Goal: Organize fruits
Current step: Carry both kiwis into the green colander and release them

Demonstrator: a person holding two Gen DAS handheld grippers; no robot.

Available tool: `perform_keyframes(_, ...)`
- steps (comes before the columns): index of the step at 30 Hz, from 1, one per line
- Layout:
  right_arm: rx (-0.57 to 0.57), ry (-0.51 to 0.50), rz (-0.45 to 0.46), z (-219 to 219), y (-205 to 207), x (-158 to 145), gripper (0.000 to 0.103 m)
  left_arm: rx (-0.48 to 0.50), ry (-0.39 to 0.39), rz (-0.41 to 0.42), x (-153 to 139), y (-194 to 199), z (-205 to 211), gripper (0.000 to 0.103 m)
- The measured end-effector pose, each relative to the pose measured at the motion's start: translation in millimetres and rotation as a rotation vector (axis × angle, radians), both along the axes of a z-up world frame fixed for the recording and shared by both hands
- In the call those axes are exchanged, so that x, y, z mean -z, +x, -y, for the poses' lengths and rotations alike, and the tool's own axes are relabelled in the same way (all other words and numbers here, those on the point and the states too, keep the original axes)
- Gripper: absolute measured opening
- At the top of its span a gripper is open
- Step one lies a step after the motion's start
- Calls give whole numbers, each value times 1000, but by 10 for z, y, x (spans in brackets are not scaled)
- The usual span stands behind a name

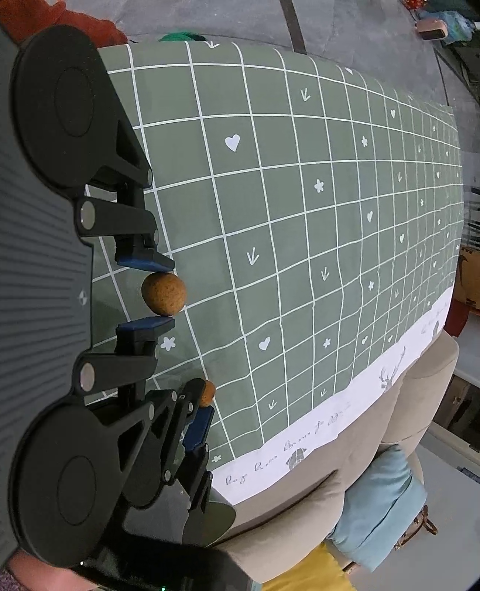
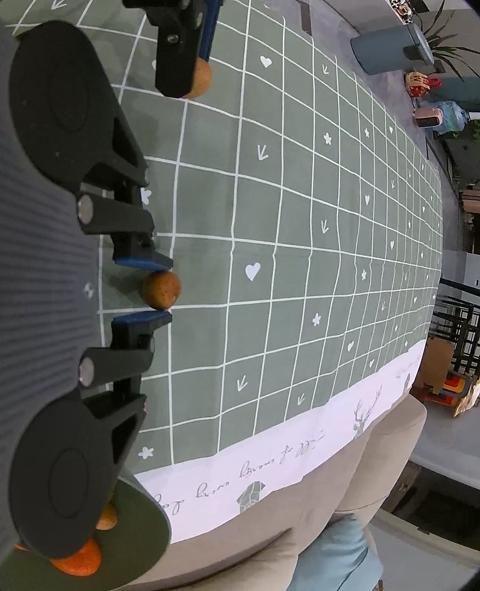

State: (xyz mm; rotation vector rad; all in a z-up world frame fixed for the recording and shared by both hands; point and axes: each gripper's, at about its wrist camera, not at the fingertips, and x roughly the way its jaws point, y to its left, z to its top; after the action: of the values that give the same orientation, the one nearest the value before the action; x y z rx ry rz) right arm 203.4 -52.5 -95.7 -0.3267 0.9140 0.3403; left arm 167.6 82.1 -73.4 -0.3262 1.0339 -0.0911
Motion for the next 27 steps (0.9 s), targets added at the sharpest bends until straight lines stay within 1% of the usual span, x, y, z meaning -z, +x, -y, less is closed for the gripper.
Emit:
perform_keyframes(3,-12,34,15,47,-126,-142,19,19,5,8,-65,-34,72,29)
perform_keyframes(8,-33,97,45,258,-459,-500,19,70,-2,49,-266,-116,271,29)
perform_keyframes(12,-19,127,58,621,-717,-756,19,134,-25,79,-425,-182,524,29)
perform_keyframes(16,26,131,47,1089,-890,-929,19,234,-33,100,-548,-239,896,29)
perform_keyframes(19,51,113,34,1441,-985,-981,19,309,-51,101,-600,-262,1187,29)
perform_keyframes(22,72,75,21,1741,-1049,-950,19,376,-80,81,-613,-249,1482,29)
perform_keyframes(25,86,48,7,2005,-1079,-885,19,436,-75,57,-599,-218,1727,29)
perform_keyframes(27,89,50,-8,2137,-1083,-840,19,471,-67,43,-571,-186,1869,29)
